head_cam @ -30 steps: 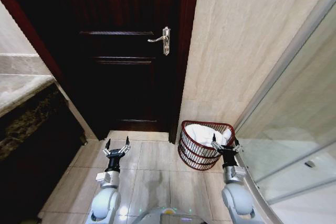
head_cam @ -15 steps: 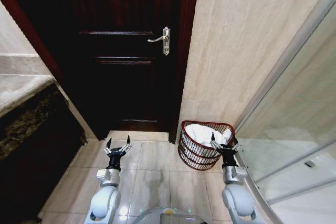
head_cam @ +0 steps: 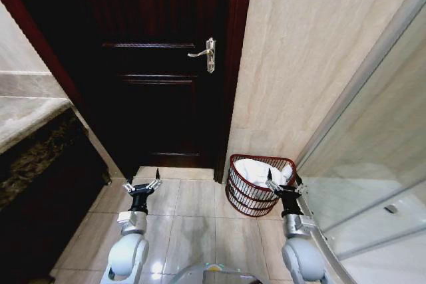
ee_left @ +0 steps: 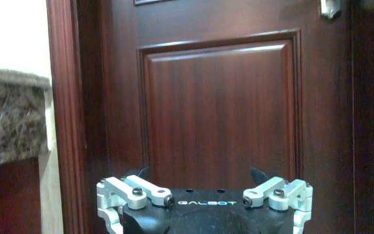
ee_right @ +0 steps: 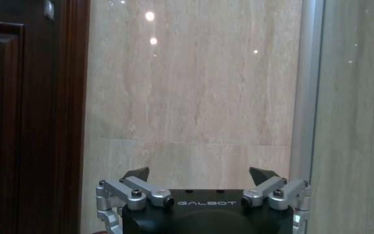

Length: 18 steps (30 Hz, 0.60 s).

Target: Discard the used towel into the hamper.

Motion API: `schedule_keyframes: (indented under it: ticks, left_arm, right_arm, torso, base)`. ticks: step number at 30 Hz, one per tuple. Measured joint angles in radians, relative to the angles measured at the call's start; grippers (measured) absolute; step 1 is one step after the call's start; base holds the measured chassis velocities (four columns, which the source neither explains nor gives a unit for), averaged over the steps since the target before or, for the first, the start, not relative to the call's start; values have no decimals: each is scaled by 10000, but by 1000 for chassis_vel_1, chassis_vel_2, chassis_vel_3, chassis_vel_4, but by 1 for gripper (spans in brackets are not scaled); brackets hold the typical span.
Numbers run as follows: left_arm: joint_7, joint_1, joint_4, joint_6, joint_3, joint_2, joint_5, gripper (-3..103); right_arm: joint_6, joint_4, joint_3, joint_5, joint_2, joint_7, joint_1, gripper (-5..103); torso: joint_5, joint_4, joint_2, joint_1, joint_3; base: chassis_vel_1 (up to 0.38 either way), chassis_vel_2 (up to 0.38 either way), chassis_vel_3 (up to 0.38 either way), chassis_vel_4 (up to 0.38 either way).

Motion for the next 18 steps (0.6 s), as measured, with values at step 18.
schedule_keyframes:
  ticks: [18]
  left_arm:
    - [685, 134, -813, 195, 207, 222, -583, 100]
  right_arm:
    - [5, 601, 419, 57, 120, -696, -619, 100]
  torso:
    - [0, 1, 845, 332, 511]
  base:
    - [0, 0, 0, 0]
